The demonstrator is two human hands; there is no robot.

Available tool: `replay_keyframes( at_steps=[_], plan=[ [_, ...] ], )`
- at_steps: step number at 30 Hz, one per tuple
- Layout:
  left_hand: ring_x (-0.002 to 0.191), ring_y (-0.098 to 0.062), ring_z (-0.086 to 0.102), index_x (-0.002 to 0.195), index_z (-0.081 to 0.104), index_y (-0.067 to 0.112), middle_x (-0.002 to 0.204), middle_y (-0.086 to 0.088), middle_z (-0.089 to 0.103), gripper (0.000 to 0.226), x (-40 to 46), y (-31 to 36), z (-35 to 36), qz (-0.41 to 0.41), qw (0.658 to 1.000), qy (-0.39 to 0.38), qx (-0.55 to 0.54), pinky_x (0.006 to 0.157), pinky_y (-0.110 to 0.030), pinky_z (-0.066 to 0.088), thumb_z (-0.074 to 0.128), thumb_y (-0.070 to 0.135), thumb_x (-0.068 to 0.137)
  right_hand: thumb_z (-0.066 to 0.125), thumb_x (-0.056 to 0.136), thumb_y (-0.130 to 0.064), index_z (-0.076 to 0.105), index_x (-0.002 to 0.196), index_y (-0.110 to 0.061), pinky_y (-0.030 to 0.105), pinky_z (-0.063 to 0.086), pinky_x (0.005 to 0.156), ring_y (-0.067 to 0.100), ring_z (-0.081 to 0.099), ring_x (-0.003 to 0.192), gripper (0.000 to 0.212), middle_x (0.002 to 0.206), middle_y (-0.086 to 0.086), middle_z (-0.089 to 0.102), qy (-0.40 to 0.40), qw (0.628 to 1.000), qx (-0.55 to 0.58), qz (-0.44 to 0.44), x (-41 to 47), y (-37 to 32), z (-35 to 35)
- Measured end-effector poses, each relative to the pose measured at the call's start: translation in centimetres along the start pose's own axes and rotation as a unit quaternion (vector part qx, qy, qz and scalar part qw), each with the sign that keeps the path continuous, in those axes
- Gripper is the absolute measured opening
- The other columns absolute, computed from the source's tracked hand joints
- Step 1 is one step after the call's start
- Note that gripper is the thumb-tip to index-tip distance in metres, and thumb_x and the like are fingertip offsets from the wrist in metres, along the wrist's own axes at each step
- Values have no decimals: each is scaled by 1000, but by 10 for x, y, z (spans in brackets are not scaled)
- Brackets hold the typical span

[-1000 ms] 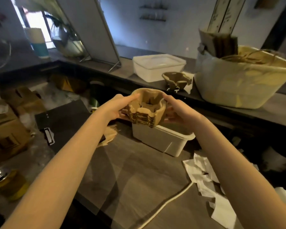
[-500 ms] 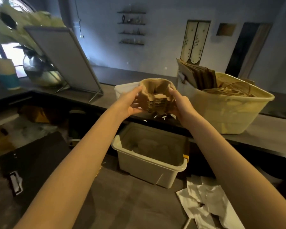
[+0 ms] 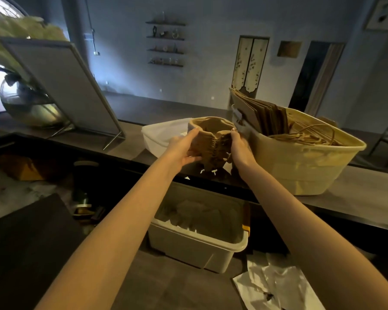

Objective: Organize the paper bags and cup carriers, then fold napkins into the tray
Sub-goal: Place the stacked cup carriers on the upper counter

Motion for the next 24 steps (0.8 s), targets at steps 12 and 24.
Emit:
replay_keyframes(
  at_steps=[12, 24],
  plan=[
    [113, -29, 56, 131, 41, 12, 129, -13, 53, 53, 5, -3, 2, -26, 996, 22, 83, 80, -33, 51, 56, 41, 90, 21, 102, -43, 32, 144, -16, 43, 30, 111, 29, 41, 129, 51, 142, 11, 43, 17, 999, -10, 41, 12, 0, -5],
    [108, -23, 51, 128, 45, 11, 120, -8, 54, 55, 13, -18, -1, -59, 978, 10, 198, 94, -35, 45, 51, 50, 90, 24, 102, -35, 32, 142, -9, 44, 33, 109, 32, 43, 127, 48, 141, 15, 41, 2, 995, -85, 49, 16, 0, -3]
  ],
)
Point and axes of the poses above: each hand's wrist, its own x-axis towards the middle knuckle, its own z-axis out of the palm, y = z × x, the point moved 6 cm from there along x, towards the middle knuckle
